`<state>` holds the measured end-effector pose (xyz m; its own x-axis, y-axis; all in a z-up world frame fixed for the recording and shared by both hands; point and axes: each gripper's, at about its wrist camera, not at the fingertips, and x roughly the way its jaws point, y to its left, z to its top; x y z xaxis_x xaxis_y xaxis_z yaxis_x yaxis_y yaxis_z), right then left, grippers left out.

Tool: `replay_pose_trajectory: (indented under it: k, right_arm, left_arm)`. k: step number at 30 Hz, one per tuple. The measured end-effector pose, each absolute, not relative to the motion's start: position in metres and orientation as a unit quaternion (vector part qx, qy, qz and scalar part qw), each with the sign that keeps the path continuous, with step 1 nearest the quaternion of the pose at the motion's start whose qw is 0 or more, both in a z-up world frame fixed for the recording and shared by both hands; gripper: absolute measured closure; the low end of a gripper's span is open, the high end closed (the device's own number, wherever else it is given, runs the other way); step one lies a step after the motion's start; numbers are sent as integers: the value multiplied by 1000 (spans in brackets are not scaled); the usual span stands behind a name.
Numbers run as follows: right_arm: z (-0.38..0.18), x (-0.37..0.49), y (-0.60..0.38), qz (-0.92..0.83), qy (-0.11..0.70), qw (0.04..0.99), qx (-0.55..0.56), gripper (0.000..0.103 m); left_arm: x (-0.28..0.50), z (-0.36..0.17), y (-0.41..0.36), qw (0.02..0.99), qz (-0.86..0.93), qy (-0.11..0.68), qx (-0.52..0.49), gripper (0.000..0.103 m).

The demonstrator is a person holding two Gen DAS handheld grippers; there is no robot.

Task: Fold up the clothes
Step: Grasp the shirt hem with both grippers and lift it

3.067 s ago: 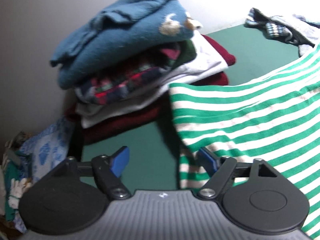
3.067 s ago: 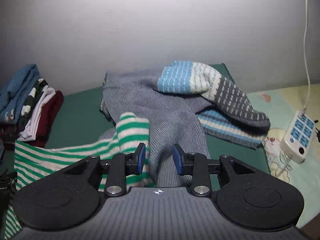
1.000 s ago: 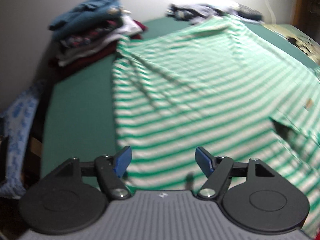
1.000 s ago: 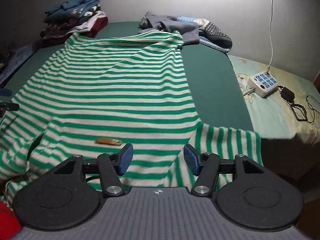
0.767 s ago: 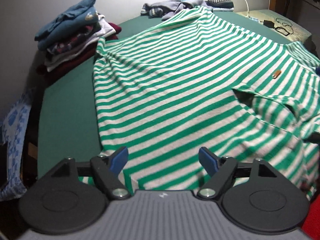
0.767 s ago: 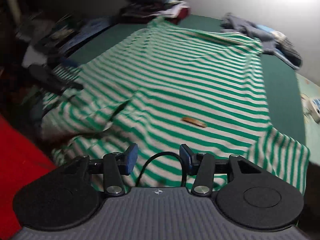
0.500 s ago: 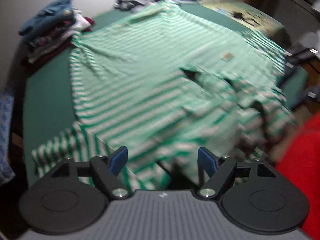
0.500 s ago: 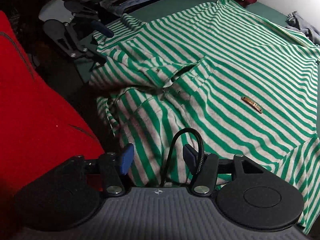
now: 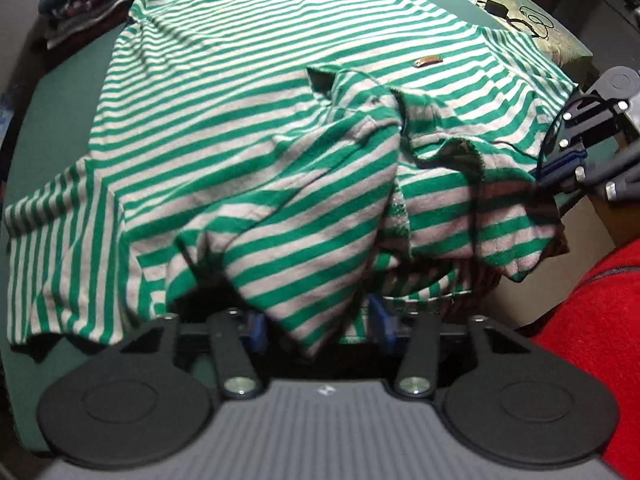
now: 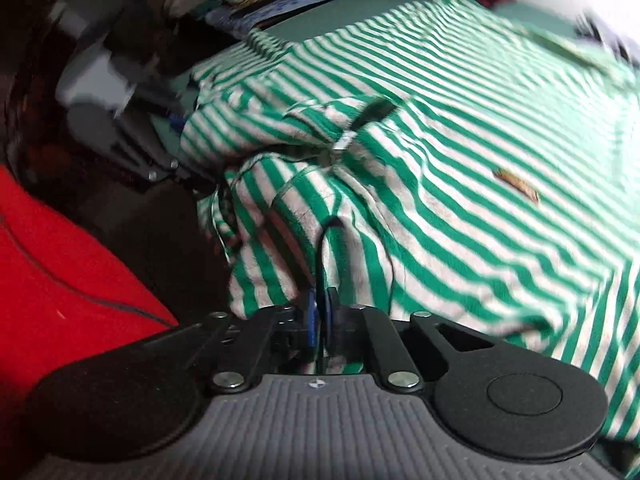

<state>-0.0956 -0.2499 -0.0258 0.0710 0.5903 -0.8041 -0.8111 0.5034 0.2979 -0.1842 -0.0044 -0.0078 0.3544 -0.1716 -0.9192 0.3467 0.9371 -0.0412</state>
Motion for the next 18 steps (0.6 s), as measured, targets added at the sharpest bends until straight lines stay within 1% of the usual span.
replay_pose_trajectory:
  k: [1,3,7,9,11,13,14,15,16,18]
  right_arm:
    - [-23,-89,-259,487,493,717,-82,97]
    - [-13,-80,-271,489,486,723,-43,97]
    - [0,-48,-293,465,462,751,71,97]
    - [5,-30,-305,443,445,766,140,97]
    - [3,-14,-312,405,431,787,175,97]
    - [-6,1,-313,343,422,819,181,96]
    - [-13,6,-312,314,424,831,176,94]
    - [-19,12,-311,284,425,842,170,90]
    - [-23,14,-310,269,433,846,155,89]
    - [-29,17,-309,241,450,851,124,79]
  left_arm:
    - [-186,-2,-2,819,-164,545,76,87]
    - [-185,13,5,826,-175,533,55,88]
    - [-166,43,24,861,-153,485,5,89]
    - [-144,48,40,877,-132,461,-43,89]
    - [-121,53,56,889,-110,435,-90,89]
    - [-93,47,66,894,-79,425,-116,89]
    - [-79,40,69,895,-67,426,-118,87]
    - [-65,31,70,893,-50,431,-118,84]
    - [-56,23,71,889,-42,442,-113,87]
    - [-44,9,71,881,-34,461,-101,86]
